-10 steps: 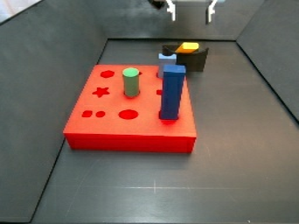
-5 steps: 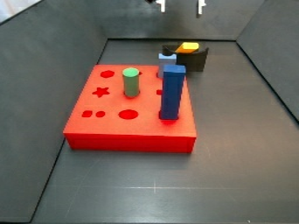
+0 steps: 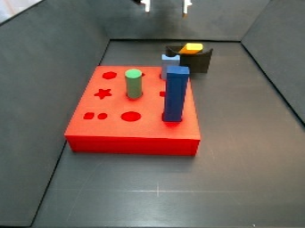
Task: Pick up the square-circle object. Move up. Rotate the square-circle object. Place the square-circle object on the fixture. Regrasp the square-circle object. Move to above the board. Insert the square-circle object.
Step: Regrasp the square-circle object.
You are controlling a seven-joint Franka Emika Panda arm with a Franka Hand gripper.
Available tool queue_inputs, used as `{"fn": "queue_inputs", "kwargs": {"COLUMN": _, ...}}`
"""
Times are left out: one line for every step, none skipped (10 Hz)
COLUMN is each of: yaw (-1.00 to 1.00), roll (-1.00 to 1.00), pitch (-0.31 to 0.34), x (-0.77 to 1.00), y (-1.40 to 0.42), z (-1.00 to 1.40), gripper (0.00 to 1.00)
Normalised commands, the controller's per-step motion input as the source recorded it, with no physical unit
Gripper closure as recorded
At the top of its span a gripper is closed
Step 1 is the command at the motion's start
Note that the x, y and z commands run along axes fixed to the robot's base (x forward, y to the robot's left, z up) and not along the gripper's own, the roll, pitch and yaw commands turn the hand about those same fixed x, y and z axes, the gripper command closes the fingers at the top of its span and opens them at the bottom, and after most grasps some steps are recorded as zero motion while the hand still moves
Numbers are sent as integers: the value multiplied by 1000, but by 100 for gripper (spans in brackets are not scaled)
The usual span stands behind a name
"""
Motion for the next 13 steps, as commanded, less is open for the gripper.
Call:
{"fn": "queue_inputs", "kwargs": {"yaw": 72, "roll": 89, "pitch": -125, "x": -745, "y": -18, "z": 17, "gripper": 0}}
{"fn": "queue_inputs", "kwargs": {"yaw": -1000, "roll": 859, "pitch": -39, "x": -423, "y": -1000, "z": -657, "gripper": 0}}
{"fn": "queue_inputs", "kwargs": {"yaw": -1000, "roll": 862, "pitch": -48, "x": -287, "y": -1000, "z": -624, "gripper": 0}}
{"fn": "queue_inputs", "kwargs": {"yaw": -1000, "roll": 858, "pitch": -78, "x": -124, "y": -1000, "z": -472, "gripper": 0}}
{"fn": "queue_inputs", "kwargs": {"yaw": -1000, "roll": 849, "pitch": -113, "x": -62, "y": -808, "z": -275, "gripper": 0}}
{"fn": "queue_inputs", "kwargs": {"yaw": -1000, "roll": 847, "pitch": -145, "x": -63, "y": -585, "z": -170, "gripper": 0}}
{"fn": "queue_inputs", "kwargs": {"yaw": -1000, "roll": 845, "pitch": -177, "x": -64, "y": -367, "z": -83, "gripper": 0}}
{"fn": "queue_inputs", "kwargs": {"yaw": -1000, "roll": 844, "pitch": -207, "x": -65, "y": -155, "z": -30, "gripper": 0}}
{"fn": "queue_inputs", "kwargs": {"yaw": -1000, "roll": 833, "pitch": -243, "x": -56, "y": -45, "z": -3, "gripper": 0}}
{"fn": "queue_inputs", "kwargs": {"yaw": -1000, "roll": 829, "pitch": -268, "x": -43, "y": -52, "z": -10, "gripper": 0}}
{"fn": "queue_inputs", "kwargs": {"yaw": -1000, "roll": 825, "pitch": -294, "x": -46, "y": -39, "z": -7, "gripper": 0}}
{"fn": "queue_inputs", "kwargs": {"yaw": -1000, "roll": 822, "pitch": -319, "x": -51, "y": -24, "z": 8, "gripper": 0}}
{"fn": "queue_inputs", "kwargs": {"yaw": -1000, "roll": 817, "pitch": -347, "x": -56, "y": -20, "z": 17, "gripper": 0}}
